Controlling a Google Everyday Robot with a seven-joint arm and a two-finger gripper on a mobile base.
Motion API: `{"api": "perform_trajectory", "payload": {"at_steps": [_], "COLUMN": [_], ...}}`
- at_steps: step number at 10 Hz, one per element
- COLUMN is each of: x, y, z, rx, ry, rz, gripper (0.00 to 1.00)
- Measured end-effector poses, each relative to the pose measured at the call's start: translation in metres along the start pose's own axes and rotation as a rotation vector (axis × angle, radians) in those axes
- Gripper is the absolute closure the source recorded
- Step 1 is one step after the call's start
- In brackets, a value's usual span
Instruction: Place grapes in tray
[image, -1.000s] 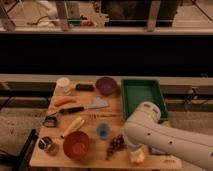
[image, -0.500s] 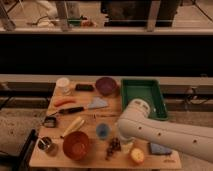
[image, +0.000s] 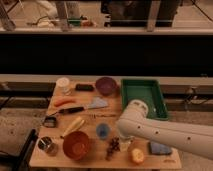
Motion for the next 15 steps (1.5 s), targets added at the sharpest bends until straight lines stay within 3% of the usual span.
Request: {"api": "perform_trajectory", "payload": {"at_steps": [5,9,13,15], "x": [-0.010,-0.013,-0.009,-0.006], "y": [0.013,0.007,0.009,0.009], "z": [0.032,0.058,0.077,0.080], "rx": [-0.037,-0.065,-0.094,-0.099], "ry": [-0.011,-0.023,-0.054,-0.058], "rz": [0.002,-0.022,-0.055,-0.066], "gripper": [0.20,0.21,0.59,0.71]}}
